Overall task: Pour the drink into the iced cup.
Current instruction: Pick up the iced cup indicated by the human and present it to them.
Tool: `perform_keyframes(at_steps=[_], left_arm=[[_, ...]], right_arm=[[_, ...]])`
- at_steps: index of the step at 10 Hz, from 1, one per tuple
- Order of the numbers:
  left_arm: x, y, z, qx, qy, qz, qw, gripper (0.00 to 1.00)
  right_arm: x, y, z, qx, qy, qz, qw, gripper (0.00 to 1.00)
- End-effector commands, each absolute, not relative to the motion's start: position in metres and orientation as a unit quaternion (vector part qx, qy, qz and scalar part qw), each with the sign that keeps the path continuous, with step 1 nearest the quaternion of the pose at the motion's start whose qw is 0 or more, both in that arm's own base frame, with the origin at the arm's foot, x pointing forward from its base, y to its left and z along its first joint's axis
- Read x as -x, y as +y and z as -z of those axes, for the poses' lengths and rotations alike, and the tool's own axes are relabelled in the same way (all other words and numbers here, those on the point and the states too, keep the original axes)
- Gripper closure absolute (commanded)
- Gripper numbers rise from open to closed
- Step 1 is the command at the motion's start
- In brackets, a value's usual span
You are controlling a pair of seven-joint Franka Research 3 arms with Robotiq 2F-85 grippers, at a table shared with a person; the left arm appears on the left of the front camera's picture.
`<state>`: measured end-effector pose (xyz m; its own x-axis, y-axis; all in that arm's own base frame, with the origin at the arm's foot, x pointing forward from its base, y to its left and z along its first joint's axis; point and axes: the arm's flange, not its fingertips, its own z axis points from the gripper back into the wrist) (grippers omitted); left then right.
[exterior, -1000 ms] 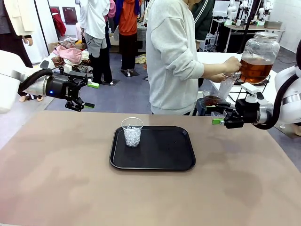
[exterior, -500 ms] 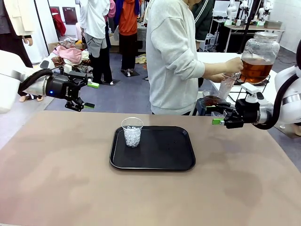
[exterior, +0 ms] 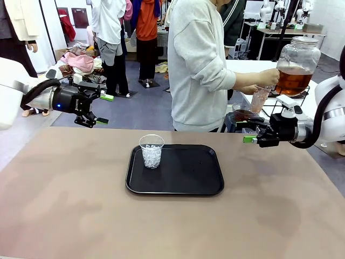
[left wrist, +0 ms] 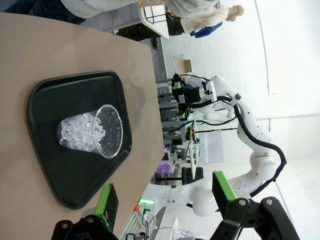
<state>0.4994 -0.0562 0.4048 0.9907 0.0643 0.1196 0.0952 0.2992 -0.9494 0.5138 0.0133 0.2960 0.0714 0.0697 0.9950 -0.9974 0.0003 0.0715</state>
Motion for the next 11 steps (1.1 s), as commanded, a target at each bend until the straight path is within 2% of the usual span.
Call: perform_keyframes(at_steps=[1,11], left_arm=[[-0.4991,-0.0568,-0.4060,0.591,-0.070,0.010,0.804,0.00],[-0.4991,-0.0568,-0.4060,0.591,-0.070,0.010,0.804,0.00]], right_arm=[[-0.5156,0.0137,-0.2987,-0.500,-0.463,-0.500,0.534,0.00],[-0.5156,0.0137,-0.2987,-0.500,-0.463,-0.500,0.534,0.00]])
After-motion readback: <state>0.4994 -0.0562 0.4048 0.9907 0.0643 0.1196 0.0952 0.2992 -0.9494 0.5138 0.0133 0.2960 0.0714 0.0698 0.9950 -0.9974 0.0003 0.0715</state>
